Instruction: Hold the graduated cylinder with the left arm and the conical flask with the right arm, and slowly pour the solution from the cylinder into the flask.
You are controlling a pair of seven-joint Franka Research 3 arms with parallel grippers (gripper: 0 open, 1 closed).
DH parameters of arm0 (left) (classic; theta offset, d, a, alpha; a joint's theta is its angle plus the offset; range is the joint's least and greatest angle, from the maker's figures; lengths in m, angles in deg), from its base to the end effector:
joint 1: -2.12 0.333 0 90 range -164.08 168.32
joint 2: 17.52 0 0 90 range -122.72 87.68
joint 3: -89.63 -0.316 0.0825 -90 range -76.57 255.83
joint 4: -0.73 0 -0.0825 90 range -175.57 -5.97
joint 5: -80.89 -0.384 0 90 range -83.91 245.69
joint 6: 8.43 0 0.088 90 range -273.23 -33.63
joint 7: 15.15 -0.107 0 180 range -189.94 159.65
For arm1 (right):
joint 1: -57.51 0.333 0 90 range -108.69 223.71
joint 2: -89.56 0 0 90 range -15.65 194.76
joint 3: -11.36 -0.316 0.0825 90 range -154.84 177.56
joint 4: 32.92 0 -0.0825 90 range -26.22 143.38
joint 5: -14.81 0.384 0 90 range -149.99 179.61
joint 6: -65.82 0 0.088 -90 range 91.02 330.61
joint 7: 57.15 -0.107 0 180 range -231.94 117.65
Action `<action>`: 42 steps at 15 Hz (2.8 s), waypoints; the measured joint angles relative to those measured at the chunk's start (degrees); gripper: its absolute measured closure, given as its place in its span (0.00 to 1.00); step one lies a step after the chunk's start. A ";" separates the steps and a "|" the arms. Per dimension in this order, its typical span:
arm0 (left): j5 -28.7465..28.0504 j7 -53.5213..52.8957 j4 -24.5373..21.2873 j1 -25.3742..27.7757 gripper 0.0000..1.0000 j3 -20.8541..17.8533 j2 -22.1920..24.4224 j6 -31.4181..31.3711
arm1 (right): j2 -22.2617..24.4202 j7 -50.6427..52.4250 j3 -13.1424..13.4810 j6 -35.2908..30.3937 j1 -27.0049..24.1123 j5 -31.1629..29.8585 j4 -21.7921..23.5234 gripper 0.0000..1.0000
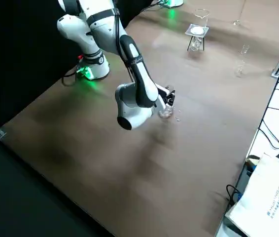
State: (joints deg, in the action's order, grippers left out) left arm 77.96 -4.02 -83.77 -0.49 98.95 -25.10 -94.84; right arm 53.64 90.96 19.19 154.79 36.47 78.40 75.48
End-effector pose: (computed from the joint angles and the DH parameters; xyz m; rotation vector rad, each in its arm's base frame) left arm 0.5766 -0.1095 0.5897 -3.0899 0.0199 0.1381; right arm 0.5316 -0.1800 0.1738 -1.5168 -1.3830 -1.0764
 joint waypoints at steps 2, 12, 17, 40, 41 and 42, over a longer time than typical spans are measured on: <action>0.00 0.00 0.00 0.07 0.00 -0.04 0.00 0.00 | -0.65 0.58 0.00 -0.22 -0.14 0.30 -0.50 0.61; -0.01 0.00 -0.01 0.01 0.00 -0.01 0.00 0.00 | -5.00 0.96 -0.47 -4.71 -1.87 4.92 -2.54 0.21; -0.01 0.00 -0.02 0.25 0.00 -0.50 -0.02 -0.05 | -5.12 -5.74 -0.24 -4.70 -2.01 4.63 -6.70 0.00; -0.01 -0.07 0.03 1.17 0.00 -0.96 0.03 -0.18 | 8.51 -90.53 -0.63 1.21 11.93 -35.19 -31.22 0.00; -0.01 -0.07 0.03 1.18 0.00 -0.96 0.03 -0.18 | 9.77 -94.53 -0.66 1.21 13.39 -37.19 -31.25 0.00; -0.01 -0.07 0.03 1.18 0.00 -0.97 0.03 -0.18 | 11.01 -98.13 -0.68 1.21 14.90 -39.15 -31.27 0.00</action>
State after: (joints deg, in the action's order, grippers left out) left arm 77.95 -4.09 -83.74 0.69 97.98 -25.07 -95.03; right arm 64.65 -7.17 18.50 155.99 51.37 39.25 44.21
